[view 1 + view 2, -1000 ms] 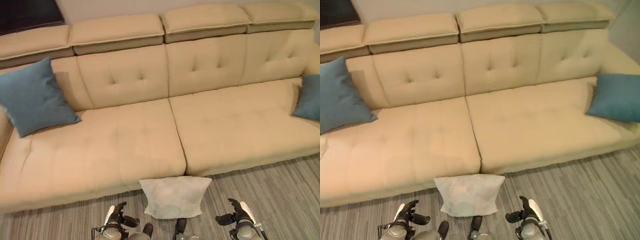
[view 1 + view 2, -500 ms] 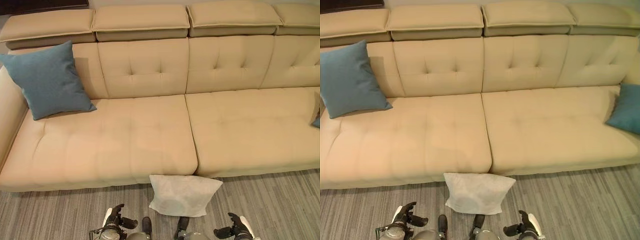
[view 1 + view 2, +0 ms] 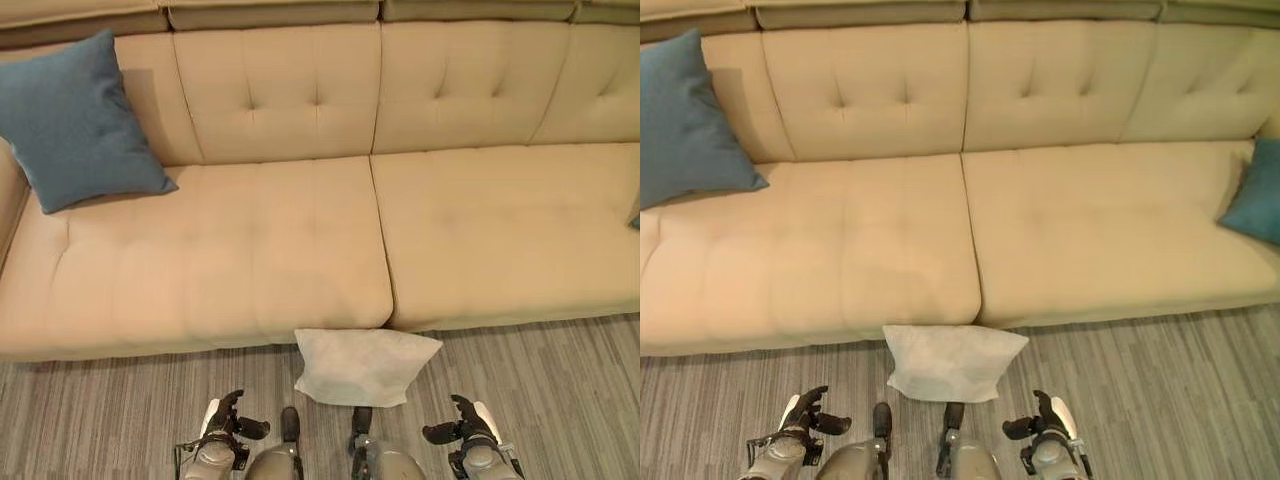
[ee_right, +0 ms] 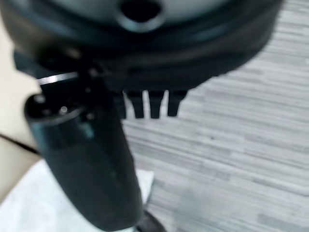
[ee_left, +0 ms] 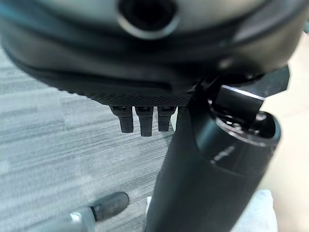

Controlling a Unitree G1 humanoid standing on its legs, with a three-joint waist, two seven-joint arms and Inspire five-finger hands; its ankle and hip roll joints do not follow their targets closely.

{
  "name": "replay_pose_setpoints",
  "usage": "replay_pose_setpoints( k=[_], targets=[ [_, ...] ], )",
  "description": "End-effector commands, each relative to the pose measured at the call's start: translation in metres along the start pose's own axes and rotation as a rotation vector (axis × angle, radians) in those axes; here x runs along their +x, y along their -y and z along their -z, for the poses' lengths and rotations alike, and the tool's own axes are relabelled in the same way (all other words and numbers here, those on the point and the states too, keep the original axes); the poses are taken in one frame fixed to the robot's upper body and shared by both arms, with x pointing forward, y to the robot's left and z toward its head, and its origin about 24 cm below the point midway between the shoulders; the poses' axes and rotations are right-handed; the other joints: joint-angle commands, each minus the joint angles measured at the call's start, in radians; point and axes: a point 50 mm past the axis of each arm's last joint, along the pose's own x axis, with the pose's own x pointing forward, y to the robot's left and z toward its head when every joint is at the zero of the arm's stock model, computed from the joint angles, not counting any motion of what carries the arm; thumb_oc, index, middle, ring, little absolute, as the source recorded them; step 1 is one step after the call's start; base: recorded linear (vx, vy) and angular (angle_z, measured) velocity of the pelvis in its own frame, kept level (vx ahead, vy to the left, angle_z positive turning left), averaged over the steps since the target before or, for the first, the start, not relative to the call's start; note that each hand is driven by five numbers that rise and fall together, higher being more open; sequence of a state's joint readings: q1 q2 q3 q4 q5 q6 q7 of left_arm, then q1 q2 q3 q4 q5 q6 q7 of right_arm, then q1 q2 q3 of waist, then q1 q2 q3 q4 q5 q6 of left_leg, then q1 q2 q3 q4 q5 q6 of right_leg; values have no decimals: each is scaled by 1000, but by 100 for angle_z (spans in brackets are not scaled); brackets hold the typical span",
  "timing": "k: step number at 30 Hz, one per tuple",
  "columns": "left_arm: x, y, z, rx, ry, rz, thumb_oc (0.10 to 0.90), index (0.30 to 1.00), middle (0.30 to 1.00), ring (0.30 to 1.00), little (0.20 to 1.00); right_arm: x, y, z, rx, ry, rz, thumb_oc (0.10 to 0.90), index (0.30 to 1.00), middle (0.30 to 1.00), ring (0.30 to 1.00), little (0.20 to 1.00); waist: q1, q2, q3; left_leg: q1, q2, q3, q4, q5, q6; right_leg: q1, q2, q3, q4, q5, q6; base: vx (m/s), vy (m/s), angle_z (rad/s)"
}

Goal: Pick up all the scattered cushions and arrange them neatly on the sofa.

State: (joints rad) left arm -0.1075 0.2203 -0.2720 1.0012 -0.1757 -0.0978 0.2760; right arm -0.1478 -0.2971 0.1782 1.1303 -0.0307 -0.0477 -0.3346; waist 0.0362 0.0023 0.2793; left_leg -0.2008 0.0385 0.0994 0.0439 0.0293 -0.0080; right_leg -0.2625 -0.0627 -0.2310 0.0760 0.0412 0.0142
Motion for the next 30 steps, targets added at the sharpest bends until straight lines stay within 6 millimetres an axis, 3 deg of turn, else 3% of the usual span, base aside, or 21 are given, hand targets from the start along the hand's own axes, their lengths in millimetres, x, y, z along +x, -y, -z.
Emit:
replay_pose_setpoints(
  k=[1, 4, 5, 6, 7, 8, 11, 12, 13, 16, 21, 22, 25, 28, 30],
  targets=[
    [7, -12, -37, -101, 146, -88, 800, 900, 900, 900, 900, 9, 30, -19, 61, 66, 133, 800, 900, 900, 900, 900, -11, -10, 32, -113, 8, -53, 19, 6, -52, 21, -67, -10, 3, -72, 89, -132, -75, 14],
    [10, -18, -75, -200, 268, -130, 800, 900, 900, 900, 900, 14, 43, -51, 167, 143, 192, 800, 900, 900, 900, 900, -20, 13, 70, -195, 16, -58, 13, 32, -60, -96, -71, -26, 46, -75, 81, -82, -30, 2],
    [10, -18, -75, -201, 268, -130, 800, 900, 900, 900, 900, 14, 43, -51, 167, 143, 192, 800, 900, 900, 900, 900, -20, 13, 69, -196, 15, -58, 14, 32, -60, -97, -71, -26, 46, -75, 81, -16, -19, -4],
    [11, -23, -98, -244, 333, -154, 800, 900, 900, 900, 900, 15, 48, -71, 212, 188, 213, 800, 900, 900, 900, 900, -25, 20, 85, -234, 23, -64, 11, 20, -69, -165, -74, -16, 81, -98, 85, 0, 0, 0],
    [11, -23, -98, -244, 333, -154, 800, 900, 900, 900, 900, 15, 48, -71, 212, 188, 213, 800, 900, 900, 900, 900, -25, 20, 84, -234, 23, -64, 12, 20, -69, -165, -75, -16, 82, -99, 85, -61, 0, -4],
    [10, -27, -128, -303, 420, -170, 800, 900, 900, 900, 900, 16, 56, -97, 253, 256, 243, 800, 900, 900, 900, 900, -31, 27, 104, -293, 30, -57, 13, 30, -74, -244, -83, -8, 107, -98, 86, -106, 27, -5],
    [8, -40, -174, -369, 539, -212, 800, 900, 900, 900, 900, 14, 81, -145, 337, 382, 312, 800, 900, 900, 900, 900, -42, 36, 123, -404, 31, -55, 24, 42, -77, -383, -95, 11, 157, -98, 90, -89, 35, -6],
    [8, -40, -174, -369, 539, -212, 800, 900, 900, 900, 900, 14, 81, -145, 337, 382, 312, 800, 900, 900, 900, 900, -42, 36, 122, -405, 31, -55, 24, 42, -77, -384, -95, 11, 157, -99, 90, -67, 62, -3],
    [2, -47, -203, -401, 622, -231, 800, 900, 900, 900, 900, 8, 95, -174, 393, 471, 347, 800, 900, 900, 900, 900, -48, 41, 143, -467, 29, -55, 37, 47, -77, -450, -101, 26, 183, -101, 91, -49, 56, -2],
    [-15, -57, -253, -431, 789, -229, 800, 900, 900, 900, 900, -9, 123, -223, 527, 635, 375, 800, 900, 900, 900, 900, -63, 46, 182, -570, 24, -54, 64, 46, -77, -562, -110, 47, 229, -108, 95, -29, 35, 0],
    [-29, -60, -282, -451, 882, -217, 800, 900, 900, 900, 900, -23, 138, -253, 576, 743, 391, 800, 900, 900, 900, 900, -71, 42, 204, -642, 19, -55, 86, 40, -75, -630, -117, 58, 252, -109, 98, 0, 0, 0],
    [-38, -59, -300, -457, 937, -203, 800, 900, 900, 900, 900, -34, 147, -272, 606, 813, 391, 800, 900, 900, 900, 900, -74, 40, 214, -678, 15, -60, 97, 36, -74, -666, -118, 65, 266, -111, 100, -2, 6, 4],
    [-52, -53, -322, -462, 1012, -170, 800, 900, 900, 900, 900, -51, 154, -300, 664, 915, 355, 800, 900, 900, 900, 900, -72, 37, 227, -729, 14, -63, 117, 30, -70, -716, -125, 72, 293, -112, 105, -17, -2, 6],
    [-59, -47, -334, -464, 1045, -141, 800, 900, 900, 900, 900, -64, 152, -318, 675, 986, 316, 800, 900, 900, 900, 900, -74, 34, 233, -755, 12, -67, 133, 26, -69, -742, -127, 77, 310, -114, 106, -15, -26, 6],
    [-71, -35, -353, -482, 1087, -82, 800, 900, 900, 900, 900, -89, 144, -347, 669, 1108, 243, 800, 900, 900, 900, 900, -77, 22, 236, -793, 13, -72, 154, 23, -65, -774, -127, 79, 323, -113, 103, -12, -24, 9]
  ],
)
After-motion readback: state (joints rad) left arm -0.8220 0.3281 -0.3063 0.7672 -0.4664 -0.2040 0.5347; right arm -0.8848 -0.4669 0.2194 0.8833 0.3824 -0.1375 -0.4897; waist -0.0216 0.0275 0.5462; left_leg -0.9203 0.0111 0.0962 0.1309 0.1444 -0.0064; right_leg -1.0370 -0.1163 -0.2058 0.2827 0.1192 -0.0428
